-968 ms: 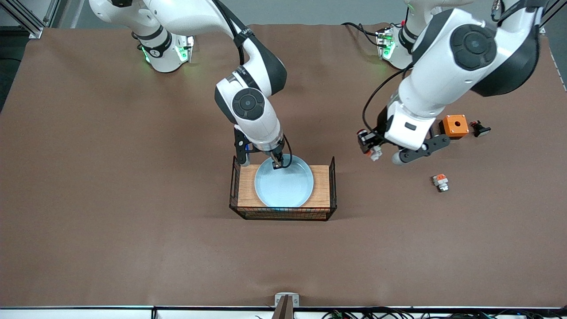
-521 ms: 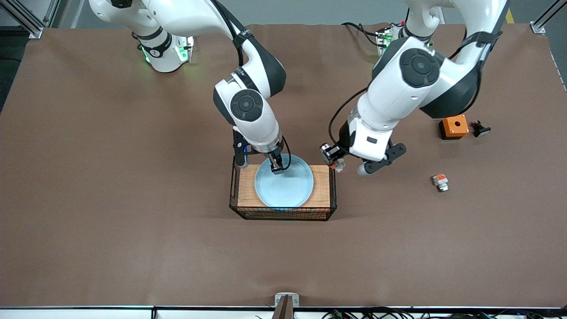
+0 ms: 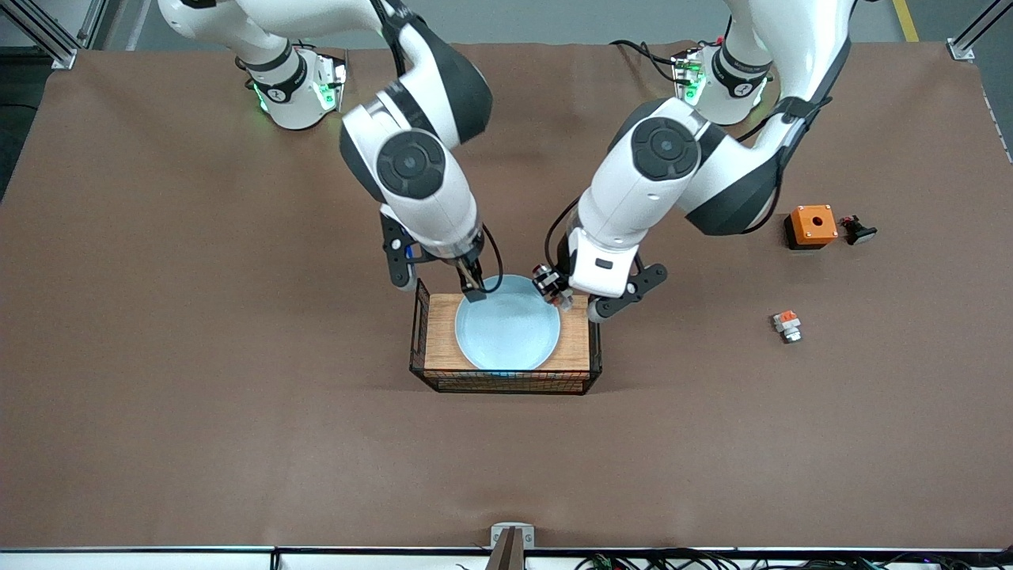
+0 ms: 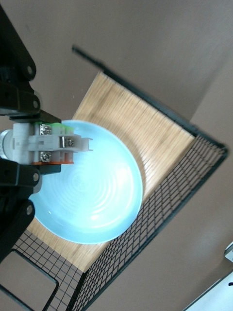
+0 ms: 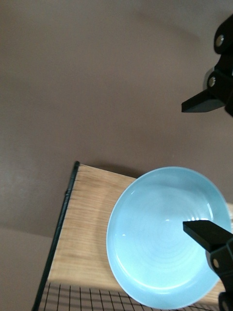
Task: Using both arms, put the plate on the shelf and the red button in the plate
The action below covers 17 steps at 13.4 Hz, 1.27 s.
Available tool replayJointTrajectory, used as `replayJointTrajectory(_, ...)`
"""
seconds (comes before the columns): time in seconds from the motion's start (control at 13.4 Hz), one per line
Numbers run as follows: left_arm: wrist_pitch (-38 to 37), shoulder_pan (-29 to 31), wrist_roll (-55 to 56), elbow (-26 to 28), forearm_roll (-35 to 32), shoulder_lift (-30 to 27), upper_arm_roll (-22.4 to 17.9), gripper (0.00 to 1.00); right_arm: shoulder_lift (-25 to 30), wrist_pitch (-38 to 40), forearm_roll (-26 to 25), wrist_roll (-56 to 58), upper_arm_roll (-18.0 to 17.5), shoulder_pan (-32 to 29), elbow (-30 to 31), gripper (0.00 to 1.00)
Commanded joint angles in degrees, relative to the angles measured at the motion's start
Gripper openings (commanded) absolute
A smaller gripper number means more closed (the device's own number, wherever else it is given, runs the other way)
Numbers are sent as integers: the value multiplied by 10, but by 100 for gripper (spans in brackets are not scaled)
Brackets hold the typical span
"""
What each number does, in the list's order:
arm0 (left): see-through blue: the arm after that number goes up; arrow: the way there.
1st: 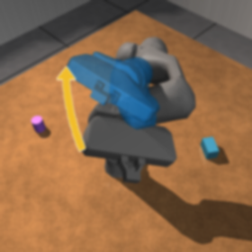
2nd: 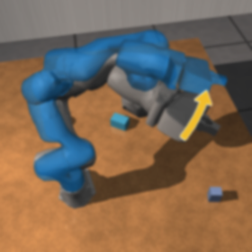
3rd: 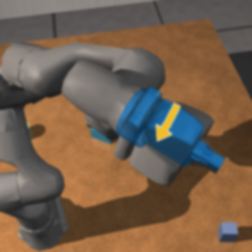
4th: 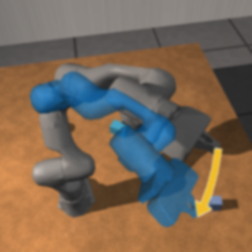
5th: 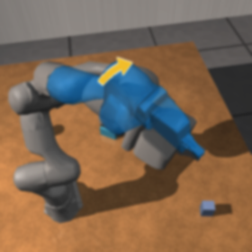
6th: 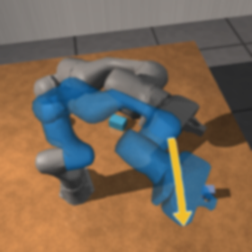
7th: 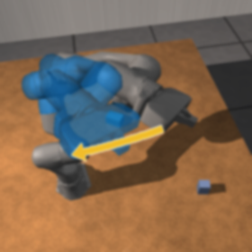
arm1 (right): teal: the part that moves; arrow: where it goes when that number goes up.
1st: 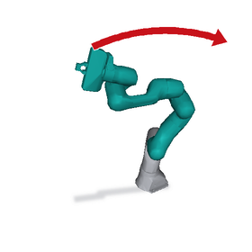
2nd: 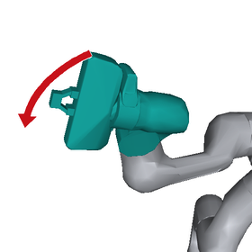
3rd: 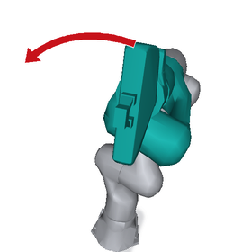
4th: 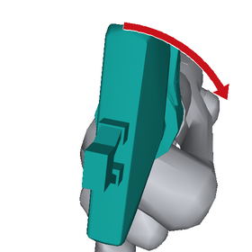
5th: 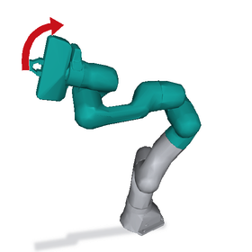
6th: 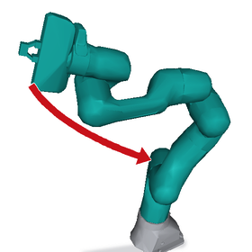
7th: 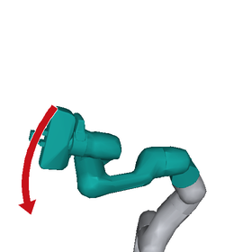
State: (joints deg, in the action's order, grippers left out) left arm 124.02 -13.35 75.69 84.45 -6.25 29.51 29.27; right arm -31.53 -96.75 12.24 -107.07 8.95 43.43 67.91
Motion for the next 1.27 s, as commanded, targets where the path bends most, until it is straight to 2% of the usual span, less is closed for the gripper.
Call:
replayJointTrajectory(0.0, 40, -27, 47, -20, -37, 40, -3, 0, 54, 61, -14, 96, -7, -21, 8, 99)
replayJointTrajectory(0.22, 43, -47, 63, -20, -61, 66, -3, 2, 102, 137, -52, 245, -8, -45, 13, 99)
replayJointTrajectory(0.3, 43, -48, 63, -20, -61, 72, -3, 6, 123, 151, -52, 285, -8, -55, 21, 99)
replayJointTrajectory(0.37, 43, -48, 63, -20, -61, 73, -3, 15, 149, 158, -52, 324, -8, -66, 37, 99)
replayJointTrajectory(0.45, 43, -48, 64, -19, -61, 76, -3, 30, 175, 159, -54, 361, -8, -70, 59, 99)
replayJointTrajectory(0.52, 43, -48, 63, -20, -61, 77, -3, 50, 205, 159, -54, 400, -7, -84, 88, 99)
replayJointTrajectory(0.6, 43, -48, 60, -20, -61, 77, -3, 90, 235, 157, -54, 439, -7, -98, 118, 99)
replayJointTrajectory(0.67, 43, -47, 54, -20, -67, 73, -5, 99, 261, 156, -55, 476, -7, -111, 148, 99)
replayJointTrajectory(0.82, 31, -41, 54, -30, -75, 62, -7, 100, 311, 152, -64, 547, -7, -139, 200, 99)
replayJointTrajectory(0.89, 0, -39, 53, -45, -77, 55, -7, 100, 328, 150, -80, 576, -7, -145, 218, 99)
replayJointTrajectory(1.04, -102, -24, 26, -82, -77, 35, -15, 100, 364, 134, -93, 634, -7, -170, 259, 99)
replayJointTrajectory(1.19, -201, 2, -70, -84, -77, -10, -18, 100, 386, 116, -93, 722, -7, -218, 291, 99)
